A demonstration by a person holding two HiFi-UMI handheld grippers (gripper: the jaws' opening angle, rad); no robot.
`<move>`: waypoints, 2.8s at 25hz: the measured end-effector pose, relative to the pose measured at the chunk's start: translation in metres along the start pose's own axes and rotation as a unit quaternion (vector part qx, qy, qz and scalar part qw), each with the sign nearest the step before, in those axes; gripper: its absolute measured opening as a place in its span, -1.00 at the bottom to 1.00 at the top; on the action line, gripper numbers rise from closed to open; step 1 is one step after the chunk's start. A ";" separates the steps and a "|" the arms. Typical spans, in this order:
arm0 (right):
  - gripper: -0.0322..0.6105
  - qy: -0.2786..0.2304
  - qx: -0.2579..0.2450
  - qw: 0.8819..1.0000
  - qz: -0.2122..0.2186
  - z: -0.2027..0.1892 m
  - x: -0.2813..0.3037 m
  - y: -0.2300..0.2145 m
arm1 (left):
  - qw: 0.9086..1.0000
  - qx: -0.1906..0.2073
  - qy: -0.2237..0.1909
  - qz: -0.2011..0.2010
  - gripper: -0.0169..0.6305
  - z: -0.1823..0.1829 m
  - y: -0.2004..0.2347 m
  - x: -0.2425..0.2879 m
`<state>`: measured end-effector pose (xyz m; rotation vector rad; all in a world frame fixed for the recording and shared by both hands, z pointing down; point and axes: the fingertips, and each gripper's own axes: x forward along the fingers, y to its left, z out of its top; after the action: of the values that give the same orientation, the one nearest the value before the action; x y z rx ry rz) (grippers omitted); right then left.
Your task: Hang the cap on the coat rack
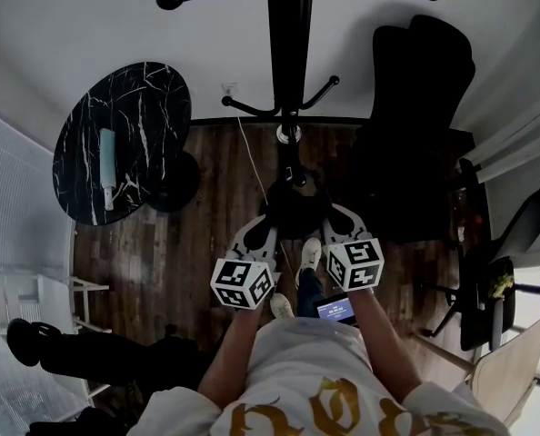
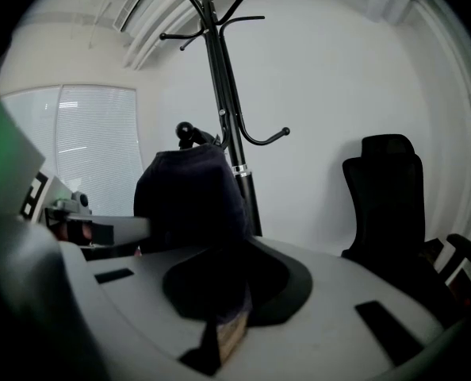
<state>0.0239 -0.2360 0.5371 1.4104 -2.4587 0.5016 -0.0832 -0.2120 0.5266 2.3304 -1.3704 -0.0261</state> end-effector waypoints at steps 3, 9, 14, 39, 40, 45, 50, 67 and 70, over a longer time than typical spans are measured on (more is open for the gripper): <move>-0.81 0.000 -0.001 1.000 0.000 -0.001 0.002 0.000 | 1.000 0.000 0.000 0.002 -0.86 0.000 0.002 0.000; -0.81 0.002 -0.003 1.000 0.004 -0.002 0.007 0.000 | 1.000 0.001 0.002 0.005 -0.86 0.000 0.007 0.002; -0.81 0.001 0.008 1.000 0.003 0.001 0.012 -0.004 | 1.000 -0.001 0.005 0.005 -0.86 -0.001 0.012 0.009; -0.81 0.009 -0.001 1.000 0.001 0.003 0.044 -0.019 | 1.000 0.011 0.010 0.016 -0.86 -0.002 0.036 0.038; -0.81 0.010 -0.002 1.000 0.001 0.003 0.045 -0.020 | 1.000 0.012 0.010 0.018 -0.86 -0.002 0.038 0.040; -0.81 0.011 -0.008 1.000 -0.002 0.004 0.053 -0.023 | 1.000 0.012 0.012 0.019 -0.86 -0.001 0.043 0.047; -0.81 0.017 -0.017 1.000 -0.004 0.004 0.062 -0.026 | 0.999 0.020 0.017 0.020 -0.86 0.000 0.049 0.053; -0.81 0.019 -0.030 0.999 -0.018 0.011 0.084 -0.038 | 0.998 0.045 0.022 0.047 -0.86 0.001 0.064 0.071; -0.81 0.018 -0.032 0.999 -0.016 0.011 0.084 -0.038 | 0.998 0.042 0.019 0.049 -0.86 0.001 0.064 0.071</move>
<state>0.0148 -0.3235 0.5664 1.4017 -2.3975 0.4337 -0.1004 -0.2989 0.5639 2.3152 -1.4923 0.1066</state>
